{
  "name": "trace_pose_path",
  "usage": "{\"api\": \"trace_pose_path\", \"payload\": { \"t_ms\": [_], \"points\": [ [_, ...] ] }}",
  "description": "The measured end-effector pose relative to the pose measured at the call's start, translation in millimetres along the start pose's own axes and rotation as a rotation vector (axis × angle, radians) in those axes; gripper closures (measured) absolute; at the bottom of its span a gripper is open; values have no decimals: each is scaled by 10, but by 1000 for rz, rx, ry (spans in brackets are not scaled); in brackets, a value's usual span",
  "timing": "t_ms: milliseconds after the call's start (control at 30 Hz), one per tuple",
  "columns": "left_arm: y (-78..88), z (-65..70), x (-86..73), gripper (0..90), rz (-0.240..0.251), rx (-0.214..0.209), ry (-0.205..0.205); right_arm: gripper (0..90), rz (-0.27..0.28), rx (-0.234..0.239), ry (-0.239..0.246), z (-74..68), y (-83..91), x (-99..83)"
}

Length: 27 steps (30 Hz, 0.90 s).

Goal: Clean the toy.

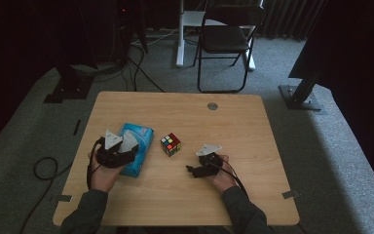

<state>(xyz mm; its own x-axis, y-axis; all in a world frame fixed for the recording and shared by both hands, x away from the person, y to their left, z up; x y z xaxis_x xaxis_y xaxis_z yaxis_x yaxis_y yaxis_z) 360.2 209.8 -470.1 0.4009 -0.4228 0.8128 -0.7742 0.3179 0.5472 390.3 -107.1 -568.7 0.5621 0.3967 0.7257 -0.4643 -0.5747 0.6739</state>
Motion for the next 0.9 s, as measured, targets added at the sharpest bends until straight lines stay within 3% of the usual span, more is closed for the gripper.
{"api": "trace_pose_path", "payload": {
  "t_ms": [167, 300, 467, 567, 633, 767, 800, 833, 900],
  "points": [
    [-55, -34, -17, 317, -12, 48, -17, 254, 1, -8, -9, -9, 5, -5],
    [-82, -98, -44, 307, -26, 71, -3, 256, 3, -11, -15, -14, 7, -9],
    [-128, -124, -62, 322, -54, 58, 9, 256, 2, -12, -14, -14, 8, -10],
    [-174, -162, -87, 415, -81, 43, 53, 256, 2, -12, -14, -14, 8, -10],
    [-187, -178, -98, 536, -97, 34, 69, 255, 2, -12, -14, -14, 7, -9],
    [-192, -185, -110, 742, -101, 20, 72, 254, 1, -13, -14, -18, -6, 3],
    [-186, -192, -109, 742, -105, 18, 78, 253, 3, -15, -18, -23, -11, 7],
    [-187, -194, -106, 841, -106, 15, 82, 239, 1, -18, -17, -31, -25, 17],
    [-187, -194, -94, 873, -99, 13, 85, 227, -3, -20, -21, -37, -32, 22]
  ]
}}
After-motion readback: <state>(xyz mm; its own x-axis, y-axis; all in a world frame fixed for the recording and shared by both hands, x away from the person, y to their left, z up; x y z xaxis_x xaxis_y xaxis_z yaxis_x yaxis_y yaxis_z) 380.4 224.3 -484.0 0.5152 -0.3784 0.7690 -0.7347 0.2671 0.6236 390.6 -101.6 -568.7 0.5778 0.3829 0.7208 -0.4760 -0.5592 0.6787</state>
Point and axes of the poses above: each handheld gripper's, and its own axes: y roughly backward along the jaws, x roughly out of its top, z roughly to its right, the point moved 3 cm from there along -y, roughly forward along the jaws, and after that the axes turned 11 degrees about -y, right-handed, at the moved point
